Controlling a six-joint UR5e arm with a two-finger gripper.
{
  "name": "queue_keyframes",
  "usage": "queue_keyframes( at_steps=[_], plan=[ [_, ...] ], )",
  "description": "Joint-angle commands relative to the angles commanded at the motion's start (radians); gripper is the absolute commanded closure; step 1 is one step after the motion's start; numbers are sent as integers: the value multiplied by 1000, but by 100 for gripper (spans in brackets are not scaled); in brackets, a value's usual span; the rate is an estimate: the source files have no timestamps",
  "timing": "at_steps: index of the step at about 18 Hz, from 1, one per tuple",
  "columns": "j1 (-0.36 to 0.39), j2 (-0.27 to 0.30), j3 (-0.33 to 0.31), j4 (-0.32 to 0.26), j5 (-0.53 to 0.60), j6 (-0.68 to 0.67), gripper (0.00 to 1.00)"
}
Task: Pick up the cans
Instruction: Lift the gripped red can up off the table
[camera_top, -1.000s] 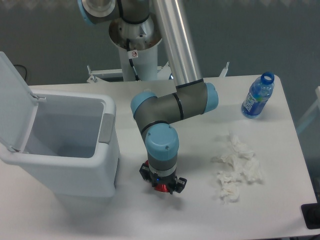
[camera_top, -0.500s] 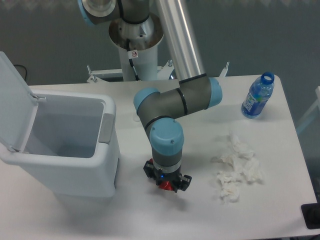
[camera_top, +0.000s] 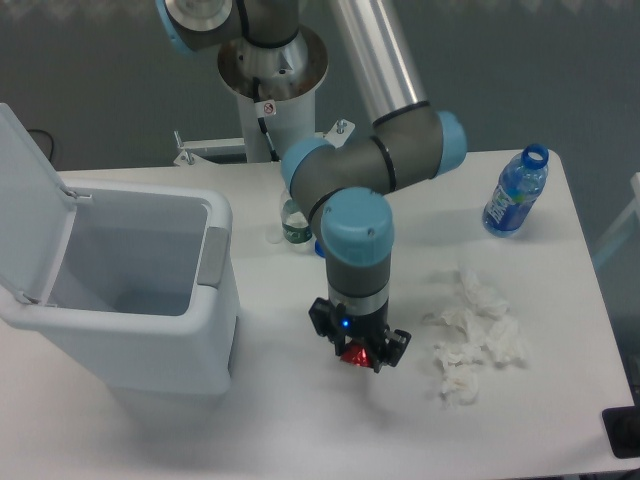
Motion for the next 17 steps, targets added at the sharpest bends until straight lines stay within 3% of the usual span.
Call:
queue_keyframes(
  at_steps=[7, 11, 17],
  plan=[
    [104, 104, 5, -115, -126, 121, 37],
    [147, 143, 5, -164, -132, 210, 38],
    [172, 158, 20, -178, -160, 224, 37]
  ],
)
